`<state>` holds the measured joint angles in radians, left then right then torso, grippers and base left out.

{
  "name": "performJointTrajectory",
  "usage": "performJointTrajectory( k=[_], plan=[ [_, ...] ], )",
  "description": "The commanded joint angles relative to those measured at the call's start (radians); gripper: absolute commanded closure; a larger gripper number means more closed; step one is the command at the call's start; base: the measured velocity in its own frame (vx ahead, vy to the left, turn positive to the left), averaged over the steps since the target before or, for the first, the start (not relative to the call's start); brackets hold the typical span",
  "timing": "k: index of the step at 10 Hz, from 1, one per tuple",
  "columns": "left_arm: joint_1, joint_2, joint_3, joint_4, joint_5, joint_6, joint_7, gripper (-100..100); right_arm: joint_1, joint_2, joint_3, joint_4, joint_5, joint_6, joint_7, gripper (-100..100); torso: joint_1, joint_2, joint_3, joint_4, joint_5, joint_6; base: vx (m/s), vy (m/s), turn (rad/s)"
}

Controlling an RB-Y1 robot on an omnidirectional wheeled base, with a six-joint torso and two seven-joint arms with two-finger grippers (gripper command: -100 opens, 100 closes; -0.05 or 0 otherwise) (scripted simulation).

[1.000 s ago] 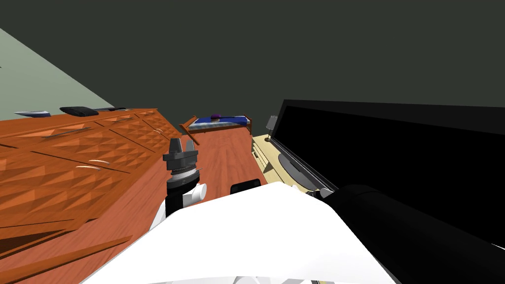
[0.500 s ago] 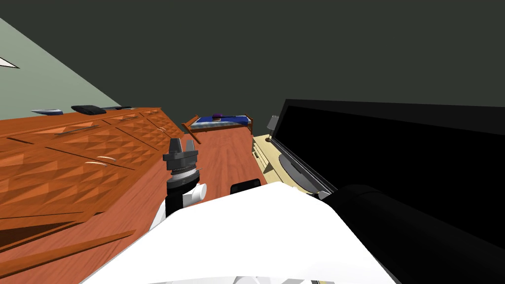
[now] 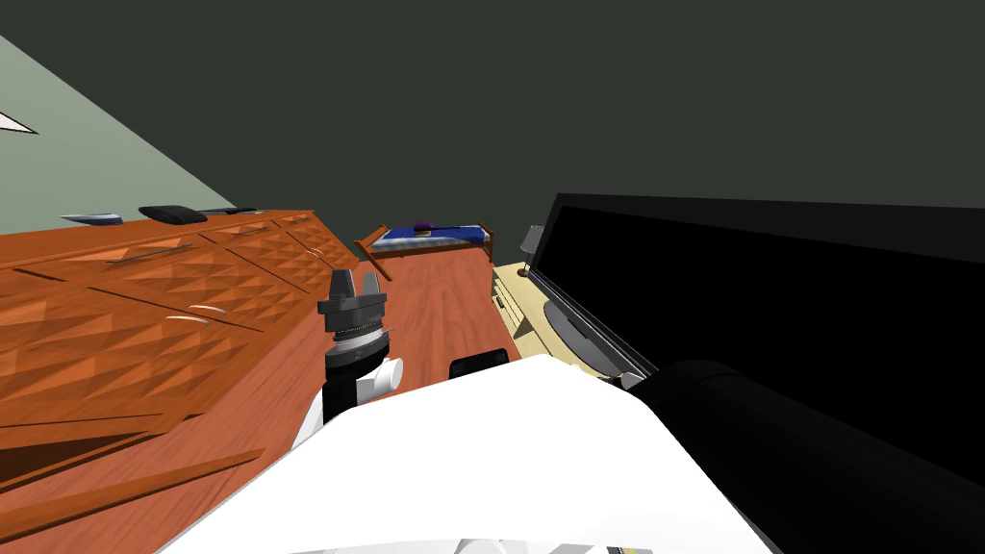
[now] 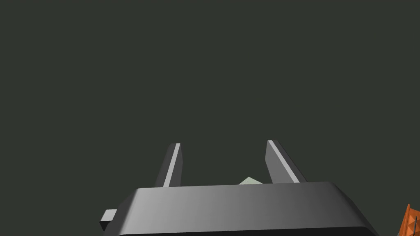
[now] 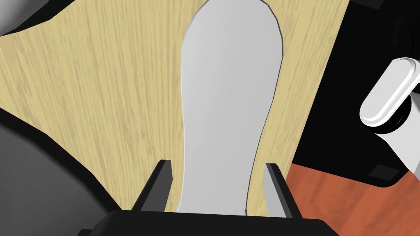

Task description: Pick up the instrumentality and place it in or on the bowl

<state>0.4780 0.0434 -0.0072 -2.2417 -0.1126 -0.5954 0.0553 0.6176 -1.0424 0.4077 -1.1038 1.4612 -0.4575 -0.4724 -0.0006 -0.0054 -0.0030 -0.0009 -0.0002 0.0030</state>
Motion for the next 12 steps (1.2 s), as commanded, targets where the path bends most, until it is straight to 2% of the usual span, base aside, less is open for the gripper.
performJointTrajectory(
  k=[1,2,3,4,5,6,8,12],
  plan=[
    [0.000,0.000,0.000,0.000,0.000,0.000,0.000,0,0.000,0.000,0.000,0.000,0.000,0.000,0.000,0,0.000,0.000,0.000,0.000,0.000,0.000,0.000,0.000,0.000],
    [0.000,0.000,0.000,0.000,0.000,0.000,0.000,0,0.009,-0.035,-0.015,-0.027,0.004,-0.022,-0.017,100,0.000,0.000,0.000,0.000,0.000,0.000,0.006,0.027,-0.128],
    [0.000,0.000,0.000,0.000,0.000,0.000,0.000,0,0.014,-0.052,-0.020,-0.042,0.007,-0.032,-0.028,100,0.002,0.000,0.000,0.000,0.001,0.001,0.004,0.042,-0.092],
    [0.000,0.000,0.000,0.000,0.000,0.000,0.000,0,0.008,-0.043,-0.013,-0.034,0.010,-0.022,-0.026,100,0.003,0.000,0.000,0.000,0.001,0.001,0.000,0.018,-0.011],
    [0.000,0.000,0.000,0.000,0.000,0.000,0.000,0,0.009,-0.044,-0.013,-0.037,0.011,-0.024,-0.031,0,0.002,0.000,0.000,0.000,0.001,0.000,0.000,0.000,0.000],
    [0.000,0.000,0.000,0.000,0.000,0.000,0.000,0,0.021,-0.085,-0.034,-0.042,0.006,-0.027,-0.026,100,0.001,0.000,0.000,0.000,0.000,0.000,-0.010,0.096,-0.057],
    [0.000,0.000,0.000,0.000,0.000,0.000,0.000,0,0.040,-0.126,-0.058,-0.056,-0.002,-0.032,-0.014,100,0.010,0.001,0.001,0.000,0.004,0.001,-0.016,0.133,-0.099],
    [0.000,0.000,0.000,0.000,0.000,0.000,0.000,0,0.086,-0.191,-0.104,-0.101,-0.022,-0.045,0.022,100,0.007,0.000,0.000,0.000,0.004,0.000,0.015,0.058,-0.117]
  ],
)
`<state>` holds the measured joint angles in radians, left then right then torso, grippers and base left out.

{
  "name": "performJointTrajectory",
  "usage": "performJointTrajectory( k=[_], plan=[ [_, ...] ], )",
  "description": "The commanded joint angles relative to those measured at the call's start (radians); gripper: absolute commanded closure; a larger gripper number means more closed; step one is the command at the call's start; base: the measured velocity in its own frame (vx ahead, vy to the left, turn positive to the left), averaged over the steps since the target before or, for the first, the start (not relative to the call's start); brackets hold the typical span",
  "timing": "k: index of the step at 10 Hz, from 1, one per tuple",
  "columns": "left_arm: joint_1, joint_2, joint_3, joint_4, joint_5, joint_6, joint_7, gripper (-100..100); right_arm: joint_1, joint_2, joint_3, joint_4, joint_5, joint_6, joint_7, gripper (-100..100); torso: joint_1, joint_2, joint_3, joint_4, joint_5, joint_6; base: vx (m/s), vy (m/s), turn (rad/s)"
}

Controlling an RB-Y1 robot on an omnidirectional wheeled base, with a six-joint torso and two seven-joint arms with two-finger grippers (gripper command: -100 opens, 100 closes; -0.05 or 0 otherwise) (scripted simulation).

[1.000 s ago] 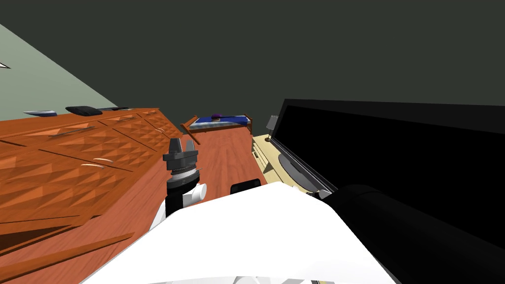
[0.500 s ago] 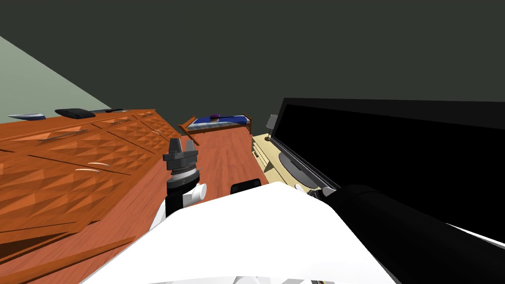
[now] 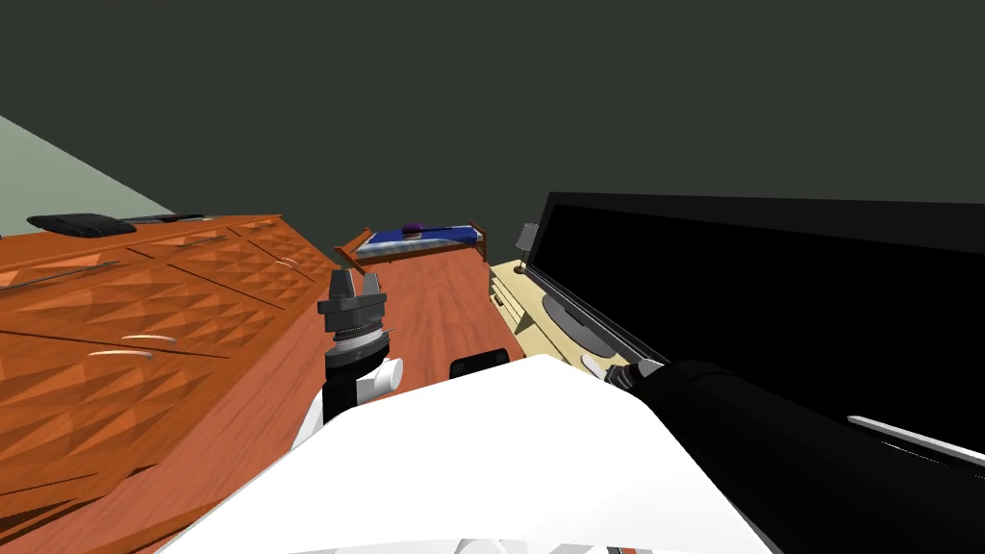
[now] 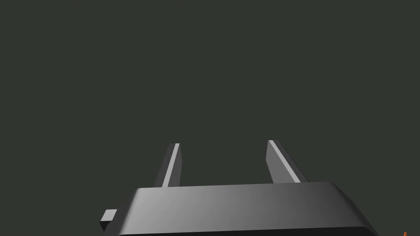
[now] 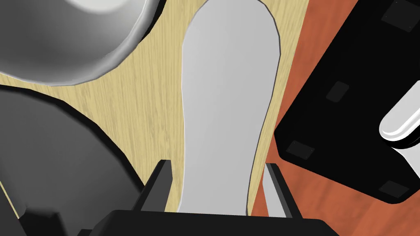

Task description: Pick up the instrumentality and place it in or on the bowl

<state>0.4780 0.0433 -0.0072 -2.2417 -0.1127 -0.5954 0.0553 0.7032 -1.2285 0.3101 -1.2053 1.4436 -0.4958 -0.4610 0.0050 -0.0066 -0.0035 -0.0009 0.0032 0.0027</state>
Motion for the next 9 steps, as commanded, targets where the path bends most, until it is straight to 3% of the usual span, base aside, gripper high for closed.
performJointTrajectory(
  k=[1,6,9],
  plan=[
    [0.000,0.000,0.000,0.000,0.000,0.000,0.000,0,0.024,-0.031,-0.029,-0.027,-0.016,-0.014,0.031,100,0.000,0.000,0.000,0.000,0.000,0.000,0.049,-0.008,-0.201],
    [0.000,0.000,0.000,0.000,0.000,0.000,0.000,0,0.102,-0.123,-0.123,-0.140,-0.075,-0.056,0.106,100,-0.012,-0.002,-0.002,-0.001,0.000,0.001,0.050,-0.074,-0.246],
    [0.000,0.000,0.000,0.000,0.000,0.000,0.000,0,0.096,-0.177,-0.145,-0.171,-0.083,-0.094,0.063,100,-0.014,0.004,0.002,0.000,0.001,-0.001,-0.066,-0.058,-0.082]
  ],
)
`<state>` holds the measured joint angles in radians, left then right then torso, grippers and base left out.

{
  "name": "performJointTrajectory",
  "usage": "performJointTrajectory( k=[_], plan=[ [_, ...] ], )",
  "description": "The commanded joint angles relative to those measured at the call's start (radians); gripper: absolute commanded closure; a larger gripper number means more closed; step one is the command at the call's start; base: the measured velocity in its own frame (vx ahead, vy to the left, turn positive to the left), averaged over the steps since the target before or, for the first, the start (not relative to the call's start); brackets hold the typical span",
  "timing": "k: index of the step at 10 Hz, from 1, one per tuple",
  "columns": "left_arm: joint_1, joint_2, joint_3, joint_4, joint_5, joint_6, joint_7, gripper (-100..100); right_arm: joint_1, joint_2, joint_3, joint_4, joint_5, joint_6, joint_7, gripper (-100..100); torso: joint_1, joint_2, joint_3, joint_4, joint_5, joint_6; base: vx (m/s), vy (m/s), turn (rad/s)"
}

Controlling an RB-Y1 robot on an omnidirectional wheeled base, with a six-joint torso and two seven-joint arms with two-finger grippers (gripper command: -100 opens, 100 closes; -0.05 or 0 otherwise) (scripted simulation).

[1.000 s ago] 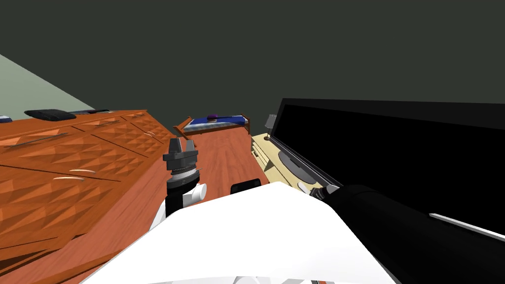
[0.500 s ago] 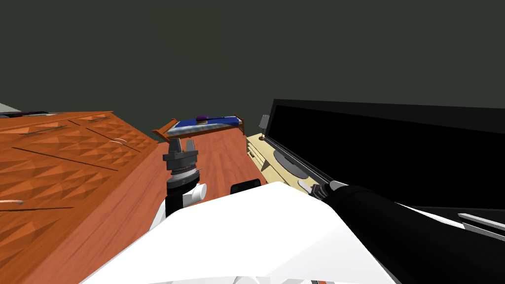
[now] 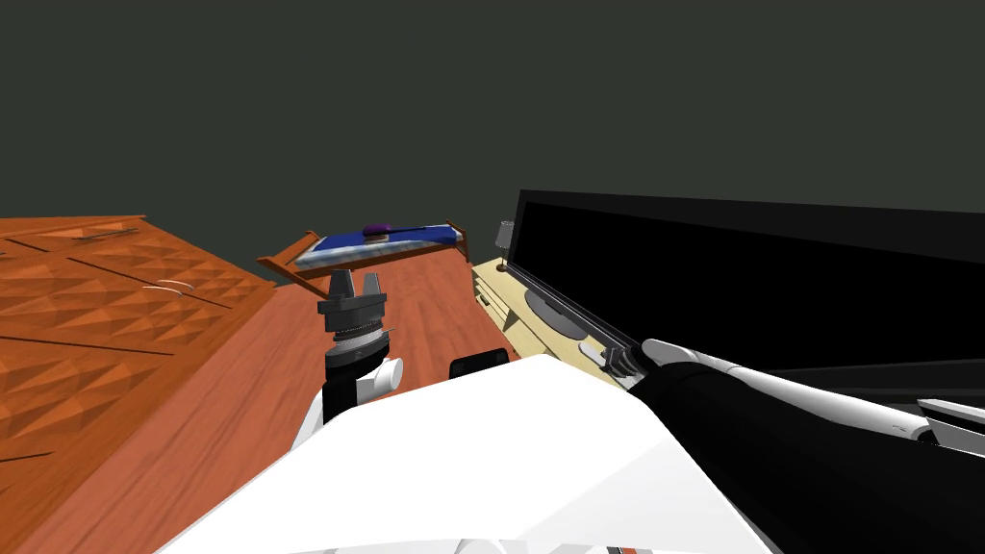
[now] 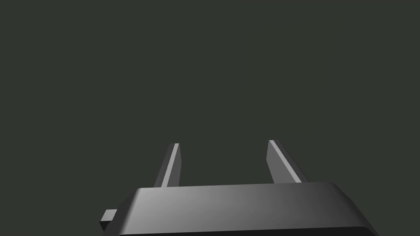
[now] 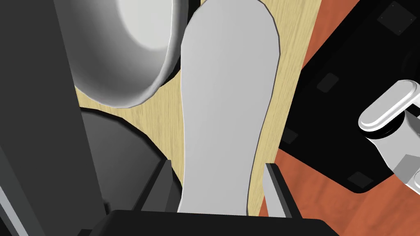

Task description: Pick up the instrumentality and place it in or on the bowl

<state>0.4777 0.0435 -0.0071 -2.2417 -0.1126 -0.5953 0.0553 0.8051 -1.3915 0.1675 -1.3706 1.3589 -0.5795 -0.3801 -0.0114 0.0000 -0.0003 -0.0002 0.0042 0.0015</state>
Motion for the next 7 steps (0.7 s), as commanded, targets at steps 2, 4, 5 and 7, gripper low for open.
performJointTrajectory(
  k=[2,4,5,7],
  plan=[
    [0.000,0.000,0.000,0.000,0.000,0.000,0.000,0,-0.013,-0.031,-0.002,-0.018,0.003,-0.029,-0.051,100,-0.001,0.000,0.000,0.000,0.000,0.000,-0.083,-0.078,0.006],
    [0.000,0.000,0.000,0.000,0.000,0.000,0.000,0,-0.021,-0.046,0.000,-0.031,0.005,-0.048,-0.093,100,-0.002,-0.002,-0.001,0.000,-0.001,0.000,-0.064,-0.091,0.019],
    [0.000,0.000,0.000,0.000,0.000,0.000,0.000,0,-0.026,-0.053,0.002,-0.038,0.006,-0.058,-0.115,100,-0.002,-0.002,-0.001,0.000,-0.001,0.000,-0.059,-0.104,0.032],
    [0.000,0.000,0.000,0.000,0.000,0.000,0.000,0,-0.037,-0.065,0.008,-0.049,0.007,-0.078,-0.161,100,-0.003,-0.003,-0.002,-0.001,-0.001,0.001,-0.057,-0.109,0.036]
  ],
)
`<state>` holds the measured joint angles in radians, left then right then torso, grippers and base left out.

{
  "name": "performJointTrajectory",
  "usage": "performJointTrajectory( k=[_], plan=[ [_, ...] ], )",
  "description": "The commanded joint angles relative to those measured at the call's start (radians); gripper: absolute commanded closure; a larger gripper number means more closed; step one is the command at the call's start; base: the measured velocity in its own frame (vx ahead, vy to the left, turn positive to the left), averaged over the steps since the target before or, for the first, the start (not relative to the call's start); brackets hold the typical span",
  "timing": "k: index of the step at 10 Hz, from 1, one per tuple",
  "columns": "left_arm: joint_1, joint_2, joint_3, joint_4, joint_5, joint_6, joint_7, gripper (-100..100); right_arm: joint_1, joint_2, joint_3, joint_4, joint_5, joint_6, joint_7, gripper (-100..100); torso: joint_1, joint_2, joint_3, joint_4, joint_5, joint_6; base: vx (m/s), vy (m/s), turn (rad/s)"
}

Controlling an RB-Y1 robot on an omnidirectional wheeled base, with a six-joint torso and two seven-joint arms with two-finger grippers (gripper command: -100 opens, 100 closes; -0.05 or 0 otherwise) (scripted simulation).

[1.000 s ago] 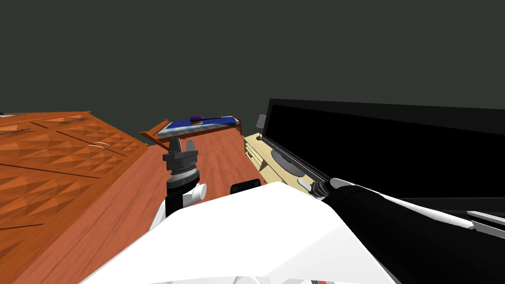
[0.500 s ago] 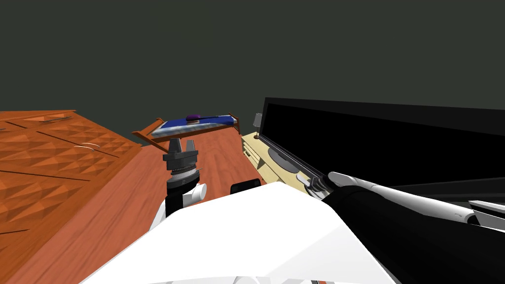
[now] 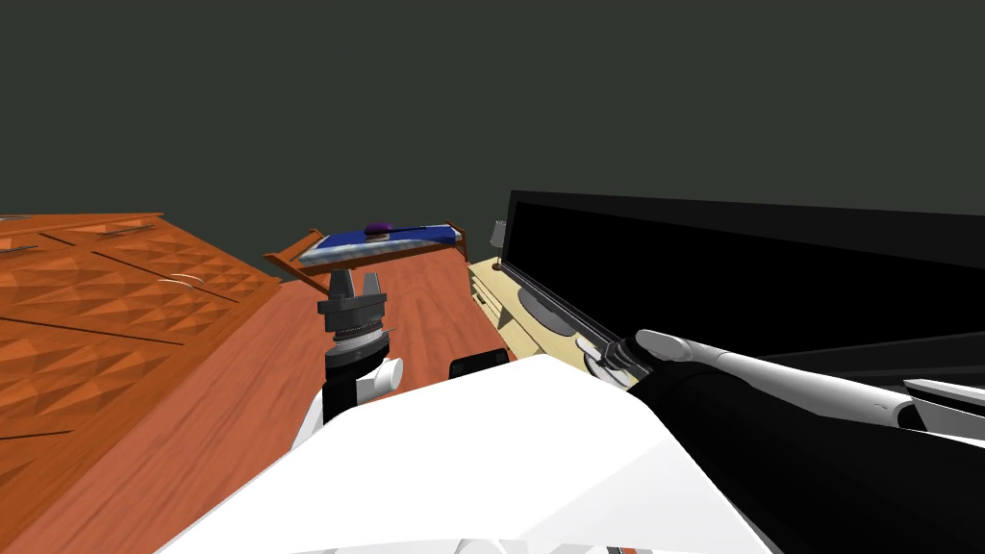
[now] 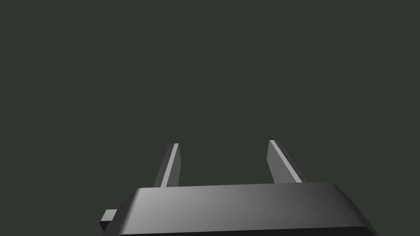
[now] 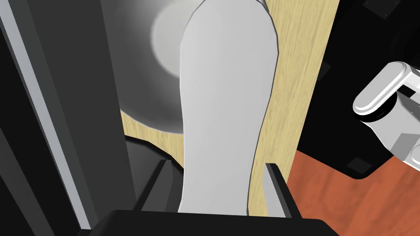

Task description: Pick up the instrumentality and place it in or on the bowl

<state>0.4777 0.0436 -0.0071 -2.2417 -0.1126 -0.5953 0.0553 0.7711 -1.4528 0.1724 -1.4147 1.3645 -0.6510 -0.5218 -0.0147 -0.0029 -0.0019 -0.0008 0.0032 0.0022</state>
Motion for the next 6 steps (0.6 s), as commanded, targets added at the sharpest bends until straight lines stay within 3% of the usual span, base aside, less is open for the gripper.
performJointTrajectory(
  k=[1,4,6],
  plan=[
    [0.000,0.000,0.000,0.000,0.000,0.000,0.000,0,-0.009,-0.008,0.006,-0.010,0.003,-0.016,-0.043,100,0.000,0.000,0.000,0.000,0.000,0.000,-0.077,-0.123,0.047],
    [0.000,0.000,0.000,0.000,0.000,0.000,0.000,0,-0.025,-0.020,0.015,-0.023,0.005,-0.041,-0.108,100,-0.001,0.001,0.001,0.000,0.000,0.000,-0.075,-0.124,0.048],
    [0.000,0.000,0.000,0.000,0.000,0.000,0.000,0,-0.035,-0.026,0.021,-0.029,0.006,-0.054,-0.143,100,-0.007,0.000,0.000,0.000,0.003,0.003,-0.044,-0.069,0.051]
  ],
)
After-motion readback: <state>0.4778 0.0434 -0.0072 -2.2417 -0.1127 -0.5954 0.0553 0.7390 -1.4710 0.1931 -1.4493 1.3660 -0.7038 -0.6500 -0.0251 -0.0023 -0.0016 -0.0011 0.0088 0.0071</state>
